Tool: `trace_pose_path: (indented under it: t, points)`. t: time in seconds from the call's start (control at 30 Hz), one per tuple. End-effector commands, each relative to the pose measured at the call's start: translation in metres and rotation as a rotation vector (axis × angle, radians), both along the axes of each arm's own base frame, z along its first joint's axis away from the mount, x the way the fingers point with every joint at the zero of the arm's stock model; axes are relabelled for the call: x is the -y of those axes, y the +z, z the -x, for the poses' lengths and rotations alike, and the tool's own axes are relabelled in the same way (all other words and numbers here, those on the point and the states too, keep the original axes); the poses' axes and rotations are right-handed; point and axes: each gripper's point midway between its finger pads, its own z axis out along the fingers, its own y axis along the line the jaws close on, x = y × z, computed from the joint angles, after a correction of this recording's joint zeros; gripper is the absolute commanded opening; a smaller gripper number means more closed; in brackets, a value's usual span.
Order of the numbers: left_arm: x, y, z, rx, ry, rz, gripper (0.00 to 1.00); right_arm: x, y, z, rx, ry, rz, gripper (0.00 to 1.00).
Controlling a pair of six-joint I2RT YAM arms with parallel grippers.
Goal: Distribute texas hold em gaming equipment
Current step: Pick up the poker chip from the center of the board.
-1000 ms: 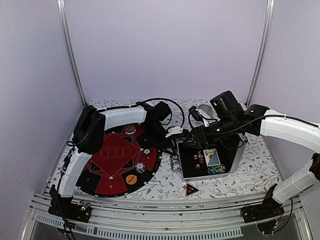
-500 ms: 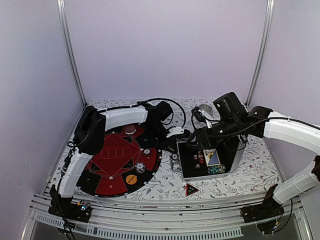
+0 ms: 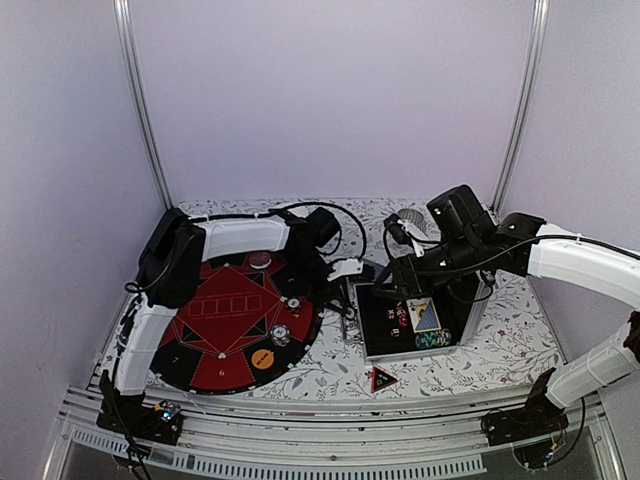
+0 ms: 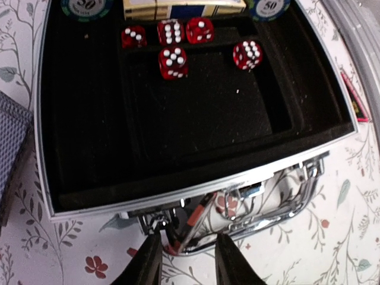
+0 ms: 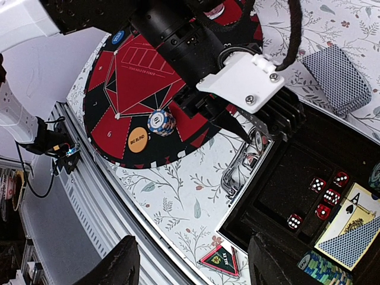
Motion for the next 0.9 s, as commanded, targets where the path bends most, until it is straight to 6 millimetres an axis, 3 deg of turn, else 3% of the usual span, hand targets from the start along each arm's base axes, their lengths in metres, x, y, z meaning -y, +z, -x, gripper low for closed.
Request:
trace_pose_path:
  t: [0.0, 0.3, 0.47, 0.73, 0.87]
  points:
    - [-0.008, -0.011, 0.001, 0.046, 0.022, -0.055, 0.33, 0.006, 0.003, -0.001, 0.019, -0.010, 0.006, 0.64]
    - [0.003, -0.008, 0.005, 0.096, -0.026, -0.047, 0.34, 0.004, 0.001, -0.004, 0.018, -0.004, 0.012, 0.64]
    - [0.009, -0.001, 0.001, 0.097, -0.004, -0.023, 0.29, 0.004, 0.003, -0.004, 0.019, -0.002, 0.011, 0.64]
    - [0.009, 0.007, 0.000, 0.103, 0.014, -0.011, 0.01, 0.006, 0.003, -0.003, 0.017, -0.007, 0.016, 0.64]
    - [0.009, 0.016, 0.002, 0.098, 0.018, 0.020, 0.00, 0.008, 0.004, -0.003, 0.019, -0.012, 0.017, 0.64]
